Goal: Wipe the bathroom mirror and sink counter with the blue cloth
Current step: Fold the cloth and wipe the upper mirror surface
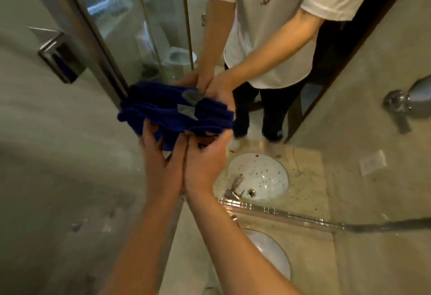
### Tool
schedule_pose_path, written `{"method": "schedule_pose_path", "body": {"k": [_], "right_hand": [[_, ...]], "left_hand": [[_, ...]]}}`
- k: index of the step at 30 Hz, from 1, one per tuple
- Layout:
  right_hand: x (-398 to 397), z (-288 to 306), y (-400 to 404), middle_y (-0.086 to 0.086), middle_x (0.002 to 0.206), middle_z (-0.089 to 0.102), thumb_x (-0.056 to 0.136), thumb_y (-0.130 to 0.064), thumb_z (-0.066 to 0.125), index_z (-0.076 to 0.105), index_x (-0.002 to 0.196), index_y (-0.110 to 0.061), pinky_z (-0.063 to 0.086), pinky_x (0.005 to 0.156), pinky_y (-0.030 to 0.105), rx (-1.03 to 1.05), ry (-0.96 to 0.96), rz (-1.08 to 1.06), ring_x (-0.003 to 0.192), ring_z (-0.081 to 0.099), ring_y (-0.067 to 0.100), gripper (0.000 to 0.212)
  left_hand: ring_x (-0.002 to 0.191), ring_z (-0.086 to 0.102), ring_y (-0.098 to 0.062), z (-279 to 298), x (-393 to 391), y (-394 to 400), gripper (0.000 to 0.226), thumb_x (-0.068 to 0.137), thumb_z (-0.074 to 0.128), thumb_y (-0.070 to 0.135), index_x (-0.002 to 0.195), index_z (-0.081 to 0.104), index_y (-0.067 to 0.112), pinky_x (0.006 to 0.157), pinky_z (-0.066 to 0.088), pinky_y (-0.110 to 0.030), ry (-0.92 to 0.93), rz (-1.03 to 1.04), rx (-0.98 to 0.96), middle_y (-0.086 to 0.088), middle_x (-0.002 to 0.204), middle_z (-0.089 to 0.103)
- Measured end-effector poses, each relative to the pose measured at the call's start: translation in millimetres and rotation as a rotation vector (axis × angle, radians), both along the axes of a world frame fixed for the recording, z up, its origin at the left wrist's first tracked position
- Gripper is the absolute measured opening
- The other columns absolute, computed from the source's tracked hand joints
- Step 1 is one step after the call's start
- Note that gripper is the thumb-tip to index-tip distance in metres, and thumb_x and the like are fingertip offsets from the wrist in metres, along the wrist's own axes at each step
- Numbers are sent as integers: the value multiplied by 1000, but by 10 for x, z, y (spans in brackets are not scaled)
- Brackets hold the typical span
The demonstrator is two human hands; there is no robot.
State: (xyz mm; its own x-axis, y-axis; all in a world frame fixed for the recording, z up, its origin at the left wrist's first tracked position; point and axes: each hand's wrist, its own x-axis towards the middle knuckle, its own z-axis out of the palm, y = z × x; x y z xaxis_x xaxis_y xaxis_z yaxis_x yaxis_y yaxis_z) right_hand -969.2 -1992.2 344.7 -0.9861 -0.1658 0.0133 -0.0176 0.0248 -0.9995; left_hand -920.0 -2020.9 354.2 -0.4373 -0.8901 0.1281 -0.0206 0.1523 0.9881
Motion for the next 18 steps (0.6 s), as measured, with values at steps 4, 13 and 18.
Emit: {"method": "schedule_pose_path", "body": {"k": [4,13,18], "right_hand": [[95,17,-162,-10,89,63,82,-19,71,43,100,-31,49,73,24,-33,-41,-25,83,60,13,36],[-468,201,879,-6,79,61,81,-5,72,49,98,-19,48,70,29,-36,51,-280,67,56,3,32],[-369,488,646,-7,83,65,80,-18,76,49,100,-16,51,71,32,55,171,-190,72,62,9,34]], "left_hand": [[118,61,-16,-45,134,-266,56,92,66,33,139,37,42,98,54,-39,-46,7,-12,11,134,53],[110,56,-1,82,-395,671,54,85,74,17,124,47,42,90,53,-25,95,-172,62,10,124,49],[110,57,-7,242,-292,435,59,86,74,20,136,44,31,88,53,-22,94,-90,34,2,127,50]]}}
